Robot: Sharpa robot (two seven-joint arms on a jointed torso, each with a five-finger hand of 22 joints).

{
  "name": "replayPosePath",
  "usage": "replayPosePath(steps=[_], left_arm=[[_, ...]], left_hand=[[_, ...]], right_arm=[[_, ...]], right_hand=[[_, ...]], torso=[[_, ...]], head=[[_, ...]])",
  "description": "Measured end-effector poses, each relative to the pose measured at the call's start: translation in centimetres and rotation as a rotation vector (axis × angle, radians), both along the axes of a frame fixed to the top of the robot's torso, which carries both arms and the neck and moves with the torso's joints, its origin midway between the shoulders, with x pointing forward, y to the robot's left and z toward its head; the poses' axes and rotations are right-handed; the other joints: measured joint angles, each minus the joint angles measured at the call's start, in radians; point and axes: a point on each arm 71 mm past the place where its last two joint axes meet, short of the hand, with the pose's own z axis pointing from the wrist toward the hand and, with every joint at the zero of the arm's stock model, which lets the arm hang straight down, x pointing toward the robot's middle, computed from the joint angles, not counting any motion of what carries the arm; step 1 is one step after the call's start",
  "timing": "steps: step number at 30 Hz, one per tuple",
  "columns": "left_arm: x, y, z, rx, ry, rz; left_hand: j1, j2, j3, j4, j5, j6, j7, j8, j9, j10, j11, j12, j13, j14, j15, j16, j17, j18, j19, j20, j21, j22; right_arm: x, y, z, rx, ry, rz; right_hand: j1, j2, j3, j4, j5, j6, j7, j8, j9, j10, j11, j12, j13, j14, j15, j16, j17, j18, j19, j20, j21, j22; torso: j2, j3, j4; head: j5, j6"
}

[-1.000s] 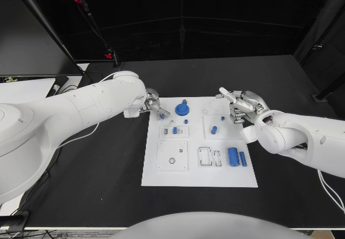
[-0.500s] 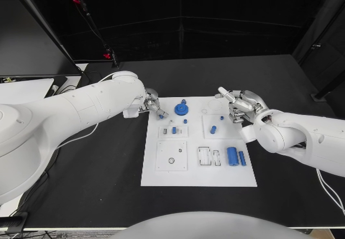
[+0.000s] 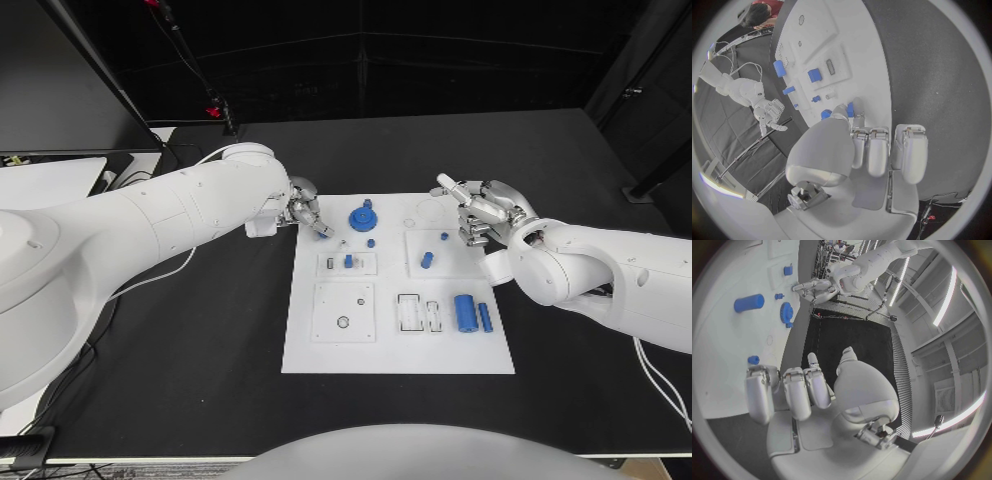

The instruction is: Assemble the parts on the task board

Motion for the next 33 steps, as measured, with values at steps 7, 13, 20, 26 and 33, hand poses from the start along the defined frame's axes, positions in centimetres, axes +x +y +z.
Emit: replayPosePath(steps=[7, 13, 20, 26, 33], left_arm=[[0.0, 0.2, 0.0, -0.01, -0.008, 0.002], [-0.2, 0.6, 0.1, -0.037, -0.012, 0.006], [-0.4, 1.0, 1.4, -0.093, -0.026, 0.012], [-0.7, 1.3, 2.5, -0.135, -0.018, 0.014], [-1.8, 1.8, 2.6, -0.147, 0.029, 0.018]], left_hand=[[0.011, -0.006, 0.016, 0.0, 0.013, 0.001, -0.001, -0.003, 0.0, 0.0, 0.0, 0.0, 0.029, 0.001, 0.001, 0.0, 0.0, 0.0, 0.0, 0.0, 0.0, 0.0], [0.011, -0.006, 0.019, 0.003, 0.014, 0.002, -0.001, -0.003, 0.001, 0.0, 0.0, 0.0, 0.029, 0.001, 0.001, 0.0, 0.0, 0.0, 0.0, 0.0, 0.0, 0.0], [0.011, -0.006, 0.019, 0.003, 0.018, 0.005, 0.003, -0.003, 0.001, 0.0, 0.0, 0.001, 0.029, 0.001, 0.001, 0.0, 0.0, 0.0, 0.0, 0.0, 0.0, 0.0], [0.011, -0.006, 0.03, 0.004, 0.035, 0.005, 0.003, -0.006, 0.001, 0.0, 0.0, 0.001, 0.029, 0.001, 0.002, 0.0, 0.0, 0.0, 0.0, 0.0, 0.0, 0.0], [0.011, -0.006, 0.031, 0.005, 0.037, 0.004, 0.004, -0.006, 0.001, 0.001, 0.001, -0.003, 0.038, 0.001, 0.002, 0.0, 0.0, 0.0, 0.0, 0.0, 0.0, 0.0]], right_arm=[[0.0, -0.1, 0.0, -0.001, 0.0, -0.001], [0.0, -0.1, 0.0, -0.002, 0.002, -0.003], [0.0, -0.2, -0.1, -0.003, 0.003, -0.005], [-0.1, -0.3, -0.1, -0.004, 0.004, -0.008], [-0.1, -0.4, -0.1, -0.005, 0.004, -0.009]], right_hand=[[0.0, 0.0, 0.0, 0.0, 0.0, 0.0, 0.0, 0.0, 0.0, 0.0, 0.0, 0.0, 0.0, 0.0, 0.0, 0.0, 0.0, 0.0, 0.0, 0.0, 0.0, 0.0], [0.0, 0.0, 0.0, 0.0, 0.0, 0.0, 0.0, 0.0, 0.0, 0.0, 0.0, 0.0, 0.0, 0.0, 0.0, 0.0, 0.0, 0.0, 0.0, 0.0, 0.0, 0.0], [0.0, 0.0, 0.0, 0.0, 0.0, 0.0, 0.0, 0.0, 0.0, 0.0, 0.0, 0.0, 0.0, 0.0, 0.0, 0.0, 0.0, 0.0, 0.0, 0.0, 0.0, 0.0], [0.0, 0.0, 0.0, 0.0, 0.004, 0.0, 0.0, 0.0, 0.0, 0.0, 0.0, 0.0, 0.0, 0.0, 0.0, 0.0, 0.0, 0.0, 0.0, 0.0, -0.004, 0.0], [0.0, 0.0, 0.0, 0.0, 0.005, 0.0, 0.0, 0.0, 0.0, 0.0, 0.0, 0.0, 0.0, 0.0, 0.0, 0.0, 0.0, 0.0, 0.0, 0.0, -0.004, 0.0]], torso=[[0.0, 0.0, 0.0001], [0.0, 0.0008, 0.0008], [0.0, 0.0009, 0.0011], [0.0, 0.0009, 0.0011], [0.0, 0.001, 0.0007]], head=[[-0.001, 0.001], [-0.002, 0.002], [-0.003, 0.002], [-0.001, 0.001], [0.001, 0.001]])
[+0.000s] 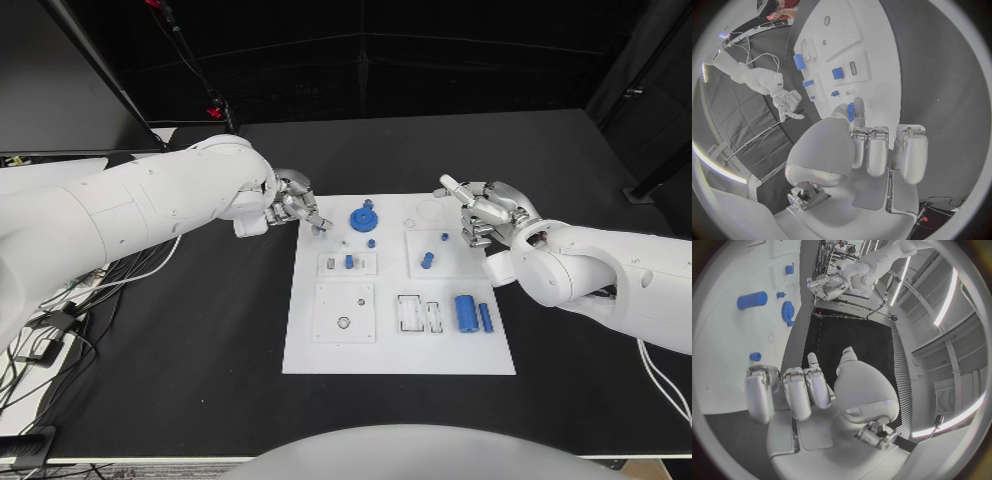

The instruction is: Assemble the parts on the task board

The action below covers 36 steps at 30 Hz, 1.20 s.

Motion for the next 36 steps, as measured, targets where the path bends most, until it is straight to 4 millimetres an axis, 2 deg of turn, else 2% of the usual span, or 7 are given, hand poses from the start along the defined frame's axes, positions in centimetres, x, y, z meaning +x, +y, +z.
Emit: replayPosePath(steps=[14, 36], left_arm=[[-2.7, 0.3, -0.7, 0.038, 0.076, 0.026], [-3.7, -1.1, -1.5, 0.08, 0.09, 0.064]], left_hand=[[0.0, 0.0, 0.012, -0.001, 0.014, 0.001, -0.001, 0.0, 0.0, 0.0, 0.0, 0.0, 0.0, 0.0, 0.0, 0.0, 0.0, 0.0, 0.0, 0.0, 0.0, 0.0], [0.0, 0.0, 0.024, -0.001, 0.025, 0.004, 0.0, -0.006, -0.001, -0.005, 0.006, 0.003, 0.0, 0.002, -0.002, 0.0, 0.0, 0.0, 0.0, 0.0, 0.0, 0.0]], right_arm=[[-0.1, 0.0, -0.1, 0.0, 0.003, 0.0], [-0.1, 0.0, -0.3, 0.0, 0.004, 0.0]], right_hand=[[0.0, 0.0, 0.0, 0.0, 0.0, 0.0, 0.0, 0.0, 0.0, 0.0, 0.0, 0.0, 0.0, 0.0, 0.0, 0.0, 0.0, 0.0, 0.0, 0.0, 0.0, 0.0], [0.0, 0.0, 0.0, 0.0, 0.0, 0.0, 0.0, 0.004, 0.0, -0.007, 0.0, 0.0, 0.0, 0.0, 0.0, 0.0, 0.0, 0.0, 0.0, 0.0, 0.0, 0.0]], torso=[[0.0, -0.0012, -0.0005], [0.001, -0.0018, -0.0014]], head=[[0.009, -0.003], [0.011, -0.005]])
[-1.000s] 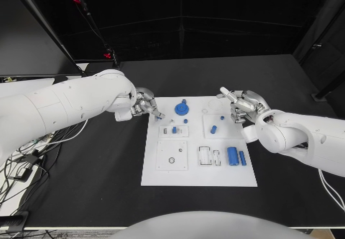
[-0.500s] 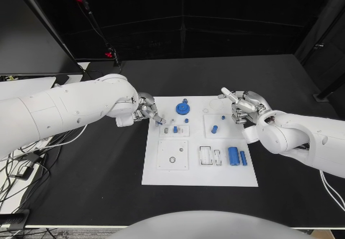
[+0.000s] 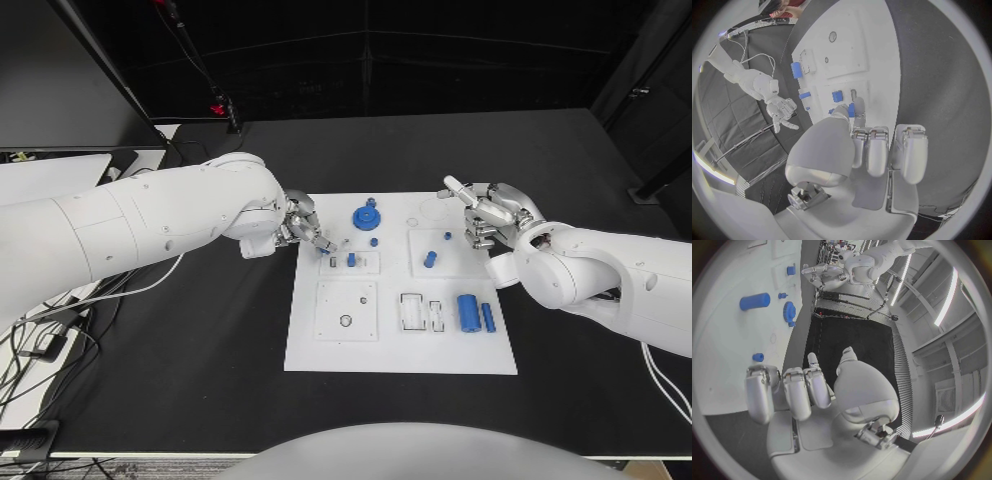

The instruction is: Assemble the parts on the task board

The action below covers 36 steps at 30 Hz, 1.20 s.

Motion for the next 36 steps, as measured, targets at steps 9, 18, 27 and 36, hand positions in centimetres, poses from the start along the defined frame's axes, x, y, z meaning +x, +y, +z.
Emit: replayPosePath(steps=[9, 18, 27, 36], left_arm=[[-0.4, -0.2, -0.2, 0.012, 0.01, 0.0], [-0.6, -0.4, -0.4, 0.023, 0.013, 0.008], [-0.9, -0.9, -0.7, 0.028, 0.021, 0.003], [-0.8, -1.2, -0.8, 0.051, 0.011, -0.003]], left_hand=[[0.0, 0.0, 0.002, 0.001, 0.002, 0.0, 0.0, -0.002, 0.0, 0.0, 0.0, 0.001, 0.0, 0.0, 0.0, 0.0, 0.0, 0.0, 0.0, 0.0, 0.0, 0.0], [0.0, 0.0, 0.006, 0.0, 0.004, 0.0, 0.003, -0.002, 0.0, 0.0, 0.0, 0.001, 0.0, 0.0, 0.0, 0.0, 0.0, 0.0, 0.0, 0.0, 0.0, 0.0], [0.0, 0.0, 0.007, 0.001, 0.004, -0.002, 0.005, -0.002, -0.001, 0.0, 0.0, -0.001, 0.0, 0.0, 0.0, 0.0, 0.0, 0.0, 0.0, 0.0, 0.0, 0.0], [0.0, 0.0, 0.014, 0.0, 0.003, -0.002, 0.005, -0.006, -0.001, 0.0, 0.0, -0.002, 0.0, 0.0, 0.0, 0.0, 0.0, 0.0, 0.0, 0.0, 0.0, 0.0]], right_arm=[[0.0, 0.0, 0.0, 0.0, 0.0, -0.001], [0.0, 0.0, 0.0, 0.0, 0.0, 0.0], [0.0, 0.0, 0.0, 0.0, 0.0, 0.0], [0.0, 0.0, 0.0, 0.0, 0.0, 0.0]], right_hand=[[0.0, 0.0, 0.0, 0.0, 0.0, 0.0, 0.0, 0.0, 0.0, 0.0, 0.0, 0.0, 0.0, 0.0, 0.0, 0.0, 0.0, 0.0, 0.0, 0.0, 0.0, 0.0], [0.0, 0.0, 0.0, 0.0, 0.0, 0.0, 0.0, 0.0, 0.0, 0.0, 0.0, 0.0, 0.0, 0.0, 0.0, 0.0, 0.0, 0.0, 0.0, 0.0, 0.0, 0.0], [0.0, 0.0, 0.0, 0.0, 0.0, 0.0, 0.0, 0.0, 0.0, 0.0, 0.0, 0.0, 0.0, 0.0, 0.0, 0.0, 0.0, 0.0, 0.0, 0.0, 0.0, 0.0], [0.0, 0.0, 0.0, 0.0, 0.0, 0.0, 0.0, 0.0, 0.0, 0.0, 0.0, 0.0, 0.0, 0.0, 0.0, 0.0, 0.001, 0.0, 0.0, 0.0, 0.0, 0.0]], torso=[[0.0, 0.0004, -0.0003], [0.0, 0.0003, -0.0003], [0.0, 0.0004, -0.0003], [0.0, 0.0001, 0.0002]], head=[[-0.001, -0.004], [-0.003, -0.008], [-0.002, -0.011], [-0.002, -0.014]])
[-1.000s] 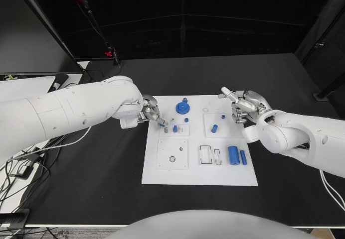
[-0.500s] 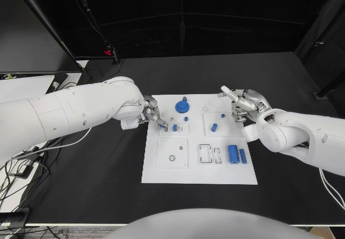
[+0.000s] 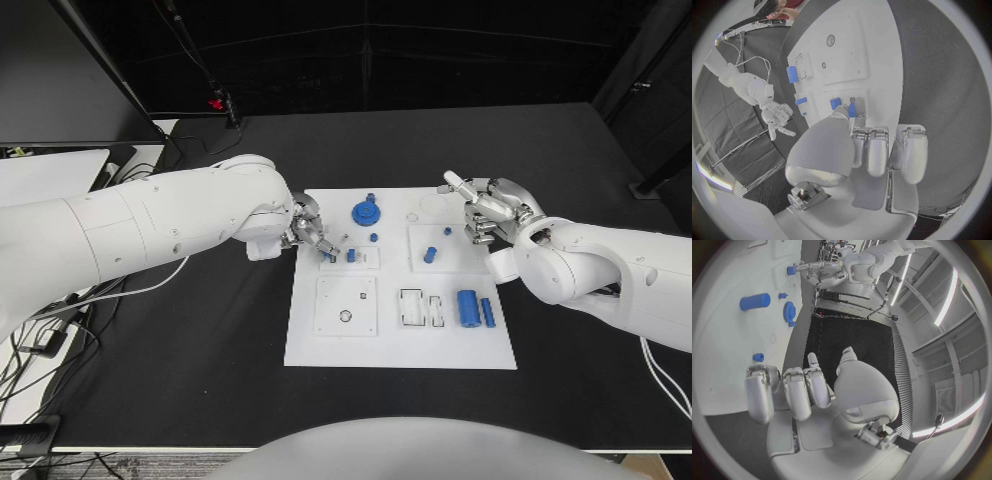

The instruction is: Assemble the parts on the task board

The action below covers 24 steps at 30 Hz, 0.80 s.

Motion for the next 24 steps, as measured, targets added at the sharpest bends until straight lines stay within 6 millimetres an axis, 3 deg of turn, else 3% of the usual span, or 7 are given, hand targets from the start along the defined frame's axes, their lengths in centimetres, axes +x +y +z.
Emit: replayPosePath(steps=[24], left_arm=[[0.37, -0.02, -0.29, 0.021, -0.006, -0.001]], left_hand=[[0.0, 0.0, 0.006, 0.0, 0.003, 0.002, 0.002, 0.0, 0.0, 0.0, 0.0, 0.0, 0.0, 0.0, 0.0, 0.0, 0.0, 0.0, 0.0, 0.0, 0.0, 0.0]], right_arm=[[0.0, 0.07, -0.01, 0.001, 0.0, 0.001]], right_hand=[[0.0, 0.0, 0.0, 0.0, 0.0, -0.004, 0.003, 0.0, -0.001, 0.0, 0.0, 0.0, 0.0, 0.0, 0.0, 0.0, 0.0, 0.0, 0.0, 0.0, -0.004, 0.0]], torso=[[0.0, 0.0001, 0.0]], head=[[0.002, -0.004]])
